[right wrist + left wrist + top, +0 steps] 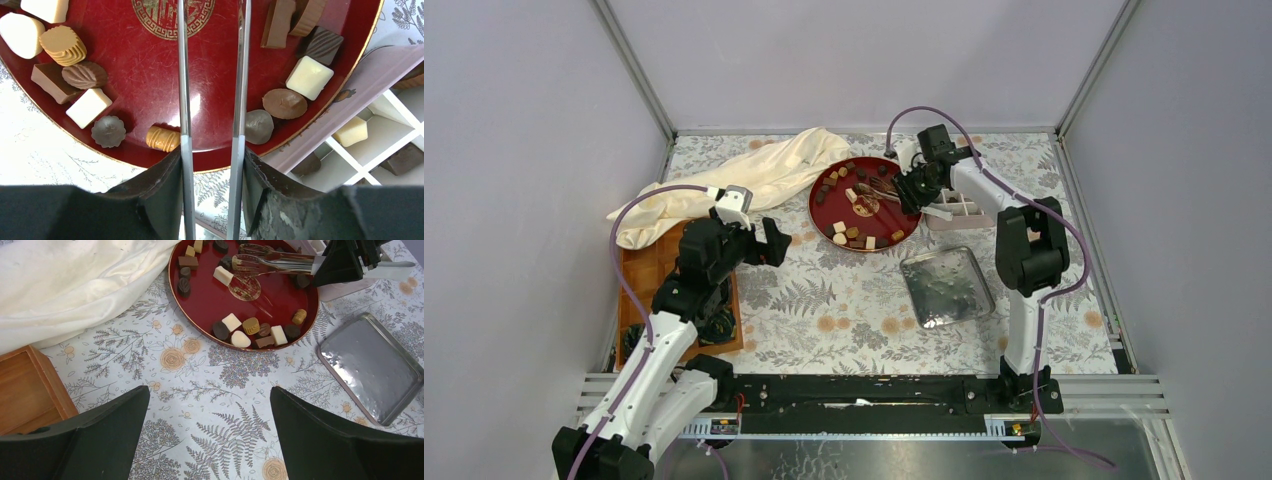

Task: Pack the chocolate
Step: Pick up the fake chocolate from the plate.

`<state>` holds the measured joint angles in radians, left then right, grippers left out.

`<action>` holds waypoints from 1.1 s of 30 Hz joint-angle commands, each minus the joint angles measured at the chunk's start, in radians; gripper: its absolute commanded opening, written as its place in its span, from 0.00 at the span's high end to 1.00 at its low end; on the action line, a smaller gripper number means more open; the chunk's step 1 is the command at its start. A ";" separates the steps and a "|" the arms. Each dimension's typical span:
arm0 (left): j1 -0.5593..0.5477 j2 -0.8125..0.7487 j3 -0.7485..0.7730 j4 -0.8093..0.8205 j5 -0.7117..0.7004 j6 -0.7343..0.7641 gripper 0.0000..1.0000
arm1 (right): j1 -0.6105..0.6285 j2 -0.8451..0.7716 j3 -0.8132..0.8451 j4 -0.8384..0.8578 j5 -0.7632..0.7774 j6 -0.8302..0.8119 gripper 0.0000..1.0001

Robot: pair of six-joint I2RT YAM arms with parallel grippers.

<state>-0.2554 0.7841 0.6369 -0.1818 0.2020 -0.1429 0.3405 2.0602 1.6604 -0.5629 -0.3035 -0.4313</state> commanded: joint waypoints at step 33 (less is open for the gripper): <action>0.001 -0.016 0.001 0.021 0.016 0.006 0.01 | 0.077 0.011 0.084 0.047 0.122 0.048 0.73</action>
<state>-0.2554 0.7803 0.6369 -0.1818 0.2035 -0.1432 0.4107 2.1212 1.6993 -0.5537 -0.1982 -0.3958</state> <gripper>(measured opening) 0.986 0.411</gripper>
